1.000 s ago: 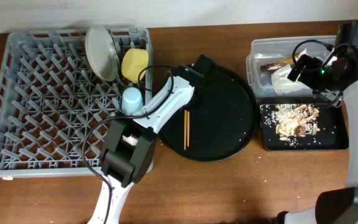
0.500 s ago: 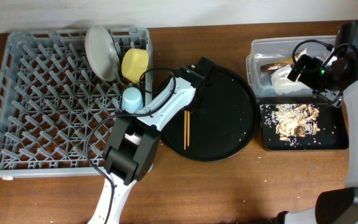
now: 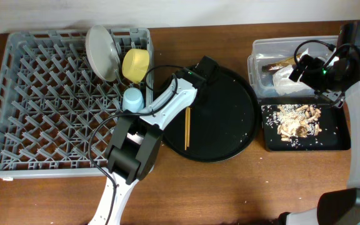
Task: Sort waste into correct bins and load items into the dishwasher rack
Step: 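Reach the left gripper to the chopsticks on the black tray and grasp, then carry one chopstick to the rack and insert it with the left gripper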
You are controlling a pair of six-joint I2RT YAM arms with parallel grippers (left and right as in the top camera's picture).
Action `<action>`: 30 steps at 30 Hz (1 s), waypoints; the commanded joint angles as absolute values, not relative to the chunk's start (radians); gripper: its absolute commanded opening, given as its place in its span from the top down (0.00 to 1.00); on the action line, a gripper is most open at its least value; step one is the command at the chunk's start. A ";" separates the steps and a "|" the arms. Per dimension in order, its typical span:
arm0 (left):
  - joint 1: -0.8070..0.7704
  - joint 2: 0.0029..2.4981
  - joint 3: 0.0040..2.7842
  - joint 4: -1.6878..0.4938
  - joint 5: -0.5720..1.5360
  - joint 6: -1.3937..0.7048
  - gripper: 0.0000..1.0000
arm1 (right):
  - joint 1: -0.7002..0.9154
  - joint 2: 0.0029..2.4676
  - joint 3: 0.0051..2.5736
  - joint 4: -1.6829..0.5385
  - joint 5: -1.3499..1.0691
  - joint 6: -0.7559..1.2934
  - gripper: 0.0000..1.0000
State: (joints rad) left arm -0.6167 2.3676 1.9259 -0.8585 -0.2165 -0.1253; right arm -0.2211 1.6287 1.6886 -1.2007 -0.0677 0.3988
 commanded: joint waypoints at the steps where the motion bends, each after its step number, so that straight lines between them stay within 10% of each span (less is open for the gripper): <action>1: -0.612 2.388 1.922 -0.856 -0.207 -0.114 0.91 | -0.223 1.628 1.698 -1.201 -0.051 0.398 0.02; 9: -0.612 2.388 1.995 -0.906 -0.206 -0.104 0.96 | -0.223 1.628 1.698 -1.200 -0.051 0.398 0.02; 19: -0.612 2.436 1.994 -0.903 -0.205 -0.104 0.72 | -0.223 1.628 1.698 -1.200 -0.051 0.398 0.02; 22: -0.612 2.442 1.994 -0.906 -0.202 -0.104 0.99 | -0.223 1.628 1.698 -1.201 -0.051 0.398 0.02; 30: -0.612 2.434 2.170 -1.035 -0.202 -0.104 1.00 | -0.223 1.628 1.698 -1.200 -0.051 0.398 0.02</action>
